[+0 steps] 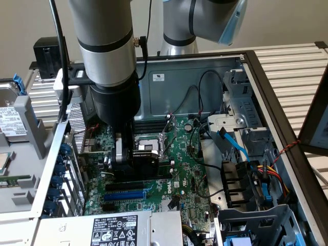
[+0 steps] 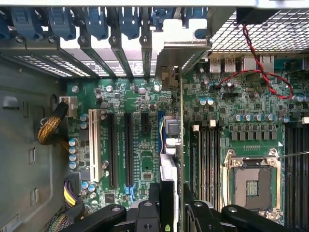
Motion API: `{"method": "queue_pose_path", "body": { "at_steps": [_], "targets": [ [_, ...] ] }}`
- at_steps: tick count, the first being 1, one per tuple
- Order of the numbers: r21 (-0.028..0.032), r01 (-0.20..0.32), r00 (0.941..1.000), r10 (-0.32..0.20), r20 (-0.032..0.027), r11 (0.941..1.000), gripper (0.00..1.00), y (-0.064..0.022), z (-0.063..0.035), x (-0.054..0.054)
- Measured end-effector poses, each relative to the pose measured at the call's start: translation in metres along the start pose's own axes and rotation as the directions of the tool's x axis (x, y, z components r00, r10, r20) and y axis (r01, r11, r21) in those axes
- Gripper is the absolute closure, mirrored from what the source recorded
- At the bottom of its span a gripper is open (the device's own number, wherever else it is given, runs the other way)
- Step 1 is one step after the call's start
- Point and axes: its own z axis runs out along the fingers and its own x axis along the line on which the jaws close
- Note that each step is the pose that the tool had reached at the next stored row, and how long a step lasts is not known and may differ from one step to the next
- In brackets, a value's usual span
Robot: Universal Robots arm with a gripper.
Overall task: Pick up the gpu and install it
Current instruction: 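Insert the gpu into the slot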
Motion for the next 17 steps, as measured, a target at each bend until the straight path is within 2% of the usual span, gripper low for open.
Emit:
{"method": "queue_pose_path", "body": {
  "at_steps": [6,13,17],
  "targets": [
    [0.0,0.0,1.0,0.0,0.0,1.0,0.73,0.0014,0.0056,0.0003],
    [-0.0002,0.0,1.0,0.0,0.0,1.0,0.73,0.0025,0.0066,0.0004],
    [0.0001,0.0,1.0,0.0,-0.0026,1.0,0.73,0.0032,0.0071,-0.0022]
  ]
}}
